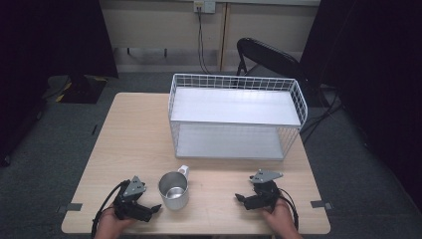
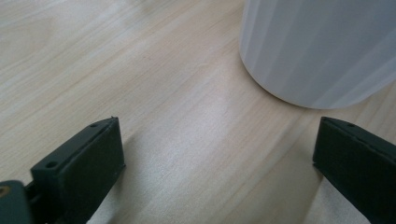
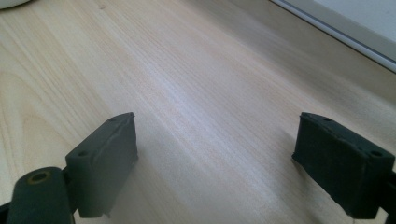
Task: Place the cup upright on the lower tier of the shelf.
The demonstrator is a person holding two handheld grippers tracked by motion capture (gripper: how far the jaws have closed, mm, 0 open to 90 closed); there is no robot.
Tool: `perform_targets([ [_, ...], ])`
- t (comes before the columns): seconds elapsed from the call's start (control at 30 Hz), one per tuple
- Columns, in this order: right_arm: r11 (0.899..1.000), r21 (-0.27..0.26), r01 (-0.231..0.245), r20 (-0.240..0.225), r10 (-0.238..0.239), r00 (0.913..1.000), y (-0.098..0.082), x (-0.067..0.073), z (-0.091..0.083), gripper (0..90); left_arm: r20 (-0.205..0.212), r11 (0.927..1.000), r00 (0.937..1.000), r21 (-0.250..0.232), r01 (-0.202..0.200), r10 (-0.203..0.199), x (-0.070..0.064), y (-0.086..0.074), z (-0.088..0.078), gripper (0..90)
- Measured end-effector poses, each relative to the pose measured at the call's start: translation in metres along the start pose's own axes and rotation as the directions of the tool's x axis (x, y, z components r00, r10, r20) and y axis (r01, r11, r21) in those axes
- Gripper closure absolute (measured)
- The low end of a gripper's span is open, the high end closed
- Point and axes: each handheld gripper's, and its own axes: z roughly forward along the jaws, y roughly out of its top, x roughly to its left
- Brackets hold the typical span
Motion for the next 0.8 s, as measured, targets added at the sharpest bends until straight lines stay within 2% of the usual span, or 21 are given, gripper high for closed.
perform_targets([
  [0.2, 1.000, -0.001, 0.000, 0.002, 0.000, 1.0000, 0.000, 0.000, 0.000, 12.4, -0.012, 0.9999, 0.9999, 0.009, 0.007, -0.007, -0.001, 0.001, 0.000, 0.1],
  [0.3, 1.000, -0.002, -0.001, 0.003, 0.001, 1.0000, -0.001, 0.000, -0.001, 12.4, -0.012, 0.9996, 0.9997, 0.017, 0.023, -0.022, 0.001, 0.003, -0.002, 3.4],
  [0.4, 1.000, -0.001, 0.000, 0.004, 0.000, 1.0000, -0.001, 0.000, -0.001, 12.4, -0.017, 0.9985, 0.9984, 0.009, 0.054, -0.054, 0.004, 0.003, -0.006, 12.4],
  [0.43, 1.000, 0.000, -0.003, 0.004, 0.003, 1.0000, -0.001, 0.000, -0.001, 12.3, -0.005, 0.9974, 0.9975, 0.009, 0.071, -0.071, 0.006, 0.004, -0.007, 16.6],
  [0.47, 1.000, -0.001, -0.001, 0.004, 0.002, 1.0000, -0.001, 0.000, -0.001, 12.4, 0.007, 0.9965, 0.9965, 0.010, 0.083, -0.083, 0.008, 0.004, -0.009, 16.3],
  [0.63, 1.000, -0.001, -0.001, 0.003, 0.001, 1.0000, -0.001, 0.000, -0.001, 12.3, -0.001, 0.9958, 0.9958, -0.008, 0.092, -0.092, 0.011, 0.006, -0.017, 15.6],
  [0.67, 1.000, 0.000, -0.003, 0.005, 0.003, 1.0000, -0.001, 0.001, -0.001, 12.4, 0.011, 0.9942, 0.9944, -0.020, 0.105, -0.105, 0.013, 0.009, -0.022, 15.6],
  [0.8, 1.000, 0.001, -0.004, 0.004, 0.004, 1.0000, -0.001, 0.001, -0.001, 12.3, 0.018, 0.9952, 0.9956, -0.032, 0.093, -0.092, 0.015, 0.013, -0.029, 15.6],
])
